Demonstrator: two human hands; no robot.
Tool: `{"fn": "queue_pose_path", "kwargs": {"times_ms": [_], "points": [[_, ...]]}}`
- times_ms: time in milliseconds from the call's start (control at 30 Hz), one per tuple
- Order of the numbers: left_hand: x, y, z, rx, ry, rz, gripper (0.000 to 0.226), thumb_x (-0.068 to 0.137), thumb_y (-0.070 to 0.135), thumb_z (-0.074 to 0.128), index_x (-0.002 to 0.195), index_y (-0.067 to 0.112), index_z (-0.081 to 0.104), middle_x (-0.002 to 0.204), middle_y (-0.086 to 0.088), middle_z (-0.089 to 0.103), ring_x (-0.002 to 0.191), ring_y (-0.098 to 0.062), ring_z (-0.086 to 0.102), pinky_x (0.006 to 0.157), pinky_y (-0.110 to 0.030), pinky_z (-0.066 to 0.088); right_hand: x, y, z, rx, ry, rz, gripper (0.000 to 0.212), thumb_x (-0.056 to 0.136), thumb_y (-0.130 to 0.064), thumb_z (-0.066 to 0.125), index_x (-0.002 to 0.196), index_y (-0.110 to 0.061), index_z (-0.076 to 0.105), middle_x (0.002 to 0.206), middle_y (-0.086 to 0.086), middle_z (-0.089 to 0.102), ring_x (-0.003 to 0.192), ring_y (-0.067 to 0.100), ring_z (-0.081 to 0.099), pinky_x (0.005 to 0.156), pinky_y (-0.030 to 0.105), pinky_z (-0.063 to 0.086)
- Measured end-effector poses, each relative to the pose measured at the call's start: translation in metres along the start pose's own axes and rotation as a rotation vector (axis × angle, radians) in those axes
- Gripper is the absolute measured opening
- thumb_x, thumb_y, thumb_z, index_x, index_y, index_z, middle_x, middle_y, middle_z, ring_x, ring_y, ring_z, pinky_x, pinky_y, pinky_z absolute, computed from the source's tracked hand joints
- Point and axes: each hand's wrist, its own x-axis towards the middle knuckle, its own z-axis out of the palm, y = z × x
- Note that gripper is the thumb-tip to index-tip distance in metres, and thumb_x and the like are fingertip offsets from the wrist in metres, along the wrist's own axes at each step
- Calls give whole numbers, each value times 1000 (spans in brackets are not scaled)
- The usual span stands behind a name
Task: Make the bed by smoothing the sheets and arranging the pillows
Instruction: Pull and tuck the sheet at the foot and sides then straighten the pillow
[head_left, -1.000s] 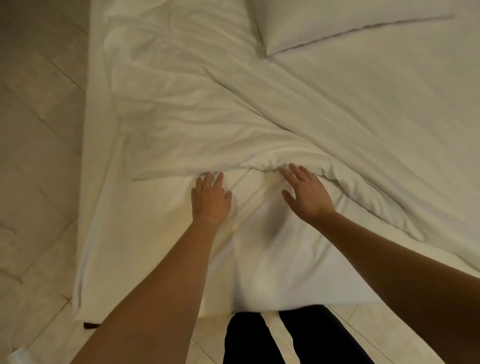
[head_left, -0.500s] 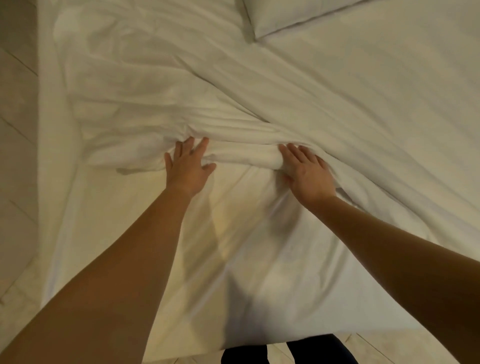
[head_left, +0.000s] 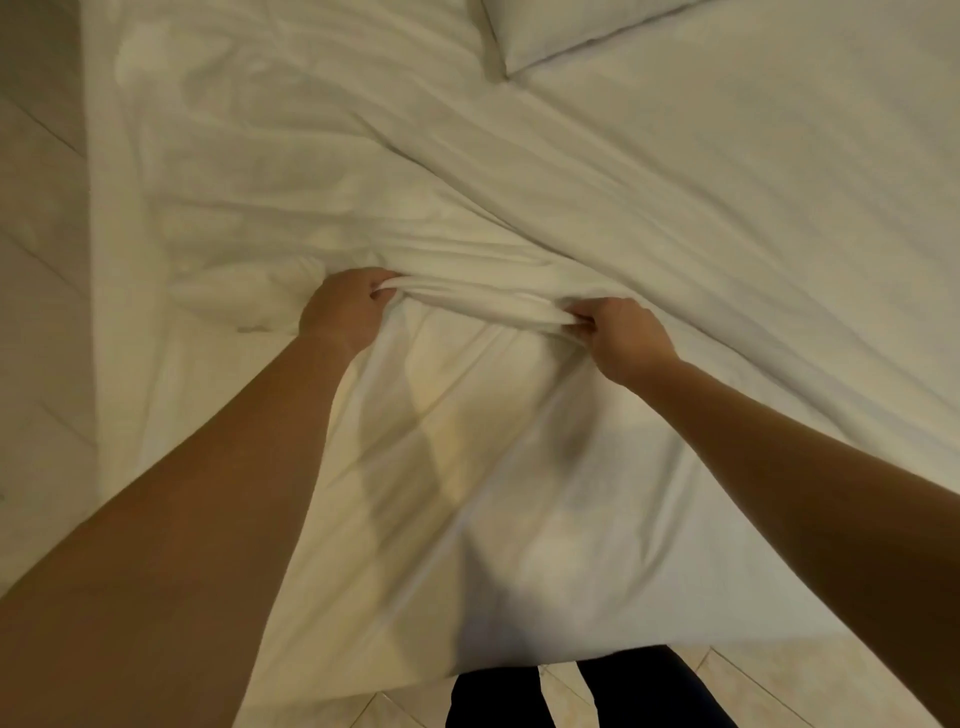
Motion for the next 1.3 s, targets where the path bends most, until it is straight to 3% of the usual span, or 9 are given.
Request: {"fn": "queue_pose_path", "kwargs": {"times_ms": [133, 433, 633, 700, 833, 933, 1100, 1233, 1300], "points": [[-49, 3, -43, 69, -64, -45, 25, 104, 41, 56, 117, 30, 74, 108, -2, 74, 99, -29, 68, 90, -44, 55, -35, -12, -19, 141, -190, 31, 19, 96, -38, 61, 107, -31, 74, 93, -6, 70, 90, 21, 68, 77, 29, 49], [-219, -16, -96, -1, -369, -160, 9, 93, 44, 73, 98, 36, 74, 104, 3, 74, 99, -21, 70, 92, -39, 54, -175, -48, -7, 274, -368, 39, 14, 93, -40, 70, 80, -33, 72, 67, -18, 65, 70, 4, 61, 73, 24, 43], [-263, -56, -106, 16, -455, -186, 26, 97, 46, 69, 115, 29, 76, 113, 4, 72, 107, -21, 67, 99, -41, 52, -221, -82, 21, 205, -364, 2, 19, 97, -39, 63, 106, -29, 77, 96, -8, 72, 92, 13, 64, 79, 26, 43], [-271, -64, -93, 210, -343, -109, 29, 99, 44, 63, 123, 30, 73, 125, 1, 69, 113, -26, 64, 99, -41, 50, -226, -85, 30, 161, -348, 6, 22, 98, -36, 60, 112, -29, 75, 105, -3, 74, 101, 19, 66, 85, 30, 47], [-308, -78, -55, 259, 217, -69, 37, 95, 20, 66, 132, 15, 64, 134, -12, 59, 115, -36, 55, 95, -48, 52, -234, -87, 54, -170, 68, 2, 32, 99, -28, 57, 129, -30, 67, 107, 6, 74, 98, 31, 64, 83, 39, 51], [-329, -84, -23, 96, 203, -75, 24, 93, 16, 66, 117, 16, 70, 115, -7, 64, 102, -30, 60, 84, -43, 55, -245, -88, 74, -111, 297, -44, 24, 95, -18, 63, 118, -20, 69, 101, 4, 69, 88, 30, 62, 70, 40, 53], [-349, -100, 28, 30, -106, -44, 33, 92, 18, 71, 125, 20, 71, 128, 1, 67, 121, -26, 60, 97, -41, 54, -259, -78, 108, -34, -78, -125, 17, 99, -30, 55, 113, -29, 65, 104, -3, 69, 95, 26, 66, 71, 37, 52], [-344, -110, 46, 297, -138, 22, 78, 79, 35, 85, 149, 23, 51, 148, 0, 52, 139, -28, 45, 113, -45, 41, -260, -63, 132, -143, -122, -171, 55, 92, -31, 66, 144, -35, 49, 141, -8, 58, 129, 21, 54, 101, 39, 50], [-343, -110, 50, 381, -85, 23, 78, 78, 38, 83, 147, 27, 50, 144, 3, 53, 134, -27, 47, 113, -47, 39, -256, -59, 141, -265, -103, -178, 74, 88, -37, 72, 153, -34, 37, 151, -9, 48, 140, 20, 43, 115, 41, 38]]}}
